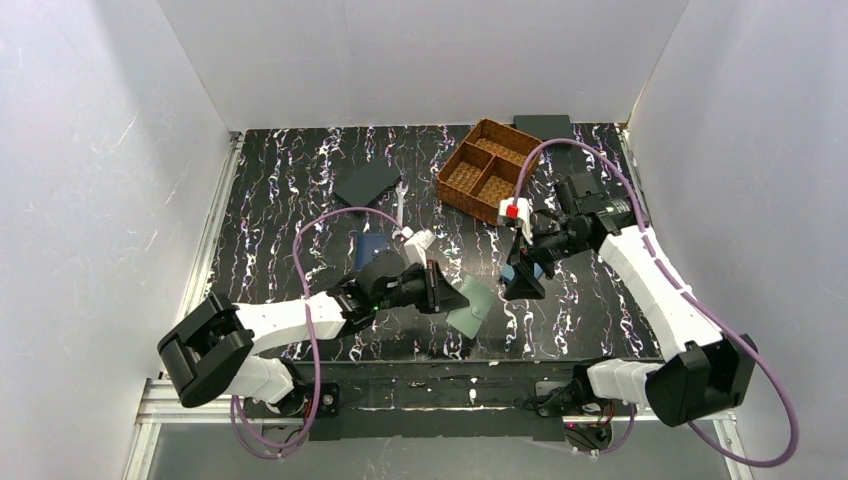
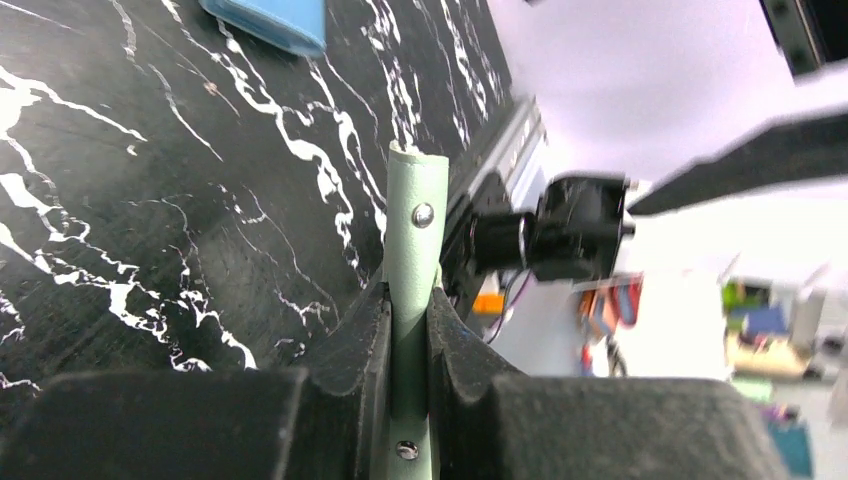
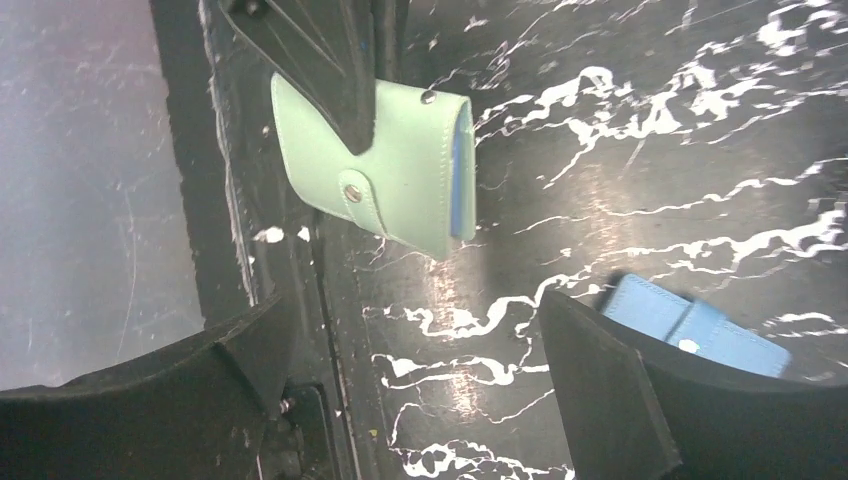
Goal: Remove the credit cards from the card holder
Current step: Pick up the card holder from the center of the board.
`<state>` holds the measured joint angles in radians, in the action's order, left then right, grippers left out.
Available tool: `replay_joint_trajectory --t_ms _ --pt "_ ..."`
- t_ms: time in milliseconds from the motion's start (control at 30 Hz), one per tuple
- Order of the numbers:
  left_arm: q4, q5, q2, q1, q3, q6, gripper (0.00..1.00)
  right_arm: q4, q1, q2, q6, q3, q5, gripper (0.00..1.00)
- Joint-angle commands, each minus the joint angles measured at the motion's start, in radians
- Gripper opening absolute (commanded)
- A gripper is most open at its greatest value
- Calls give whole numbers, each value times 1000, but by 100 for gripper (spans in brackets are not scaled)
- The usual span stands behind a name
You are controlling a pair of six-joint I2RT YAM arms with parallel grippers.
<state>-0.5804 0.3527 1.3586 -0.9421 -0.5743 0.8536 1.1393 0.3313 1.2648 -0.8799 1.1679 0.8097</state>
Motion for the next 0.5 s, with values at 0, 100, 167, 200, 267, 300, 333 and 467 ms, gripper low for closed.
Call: replay_joint_trajectory --t_ms 0,100,167,200,267,300,333,467 --pt "17 -242 -65 -3 -25 272 0 -82 -2 -60 181 67 -20 98" --pt "150 -307 -55 -4 -103 434 0 -89 7 -68 224 67 -6 97" --pt "325 -336 -44 -11 -189 496 0 -111 20 -74 260 66 -30 96" --pt "413 -354 -38 -15 -233 515 0 -126 26 -76 273 65 -46 96" --pt "550 -416 -33 -25 -296 545 0 -162 37 -71 314 56 -88 93" --pt "587 -439 -33 -34 -319 541 0 -176 40 -63 328 51 -97 91" --pt "617 -462 -34 -43 -334 538 0 -187 45 -54 341 48 -99 88" --pt "633 -489 -33 -58 -355 531 0 -212 70 -22 368 58 -109 79"
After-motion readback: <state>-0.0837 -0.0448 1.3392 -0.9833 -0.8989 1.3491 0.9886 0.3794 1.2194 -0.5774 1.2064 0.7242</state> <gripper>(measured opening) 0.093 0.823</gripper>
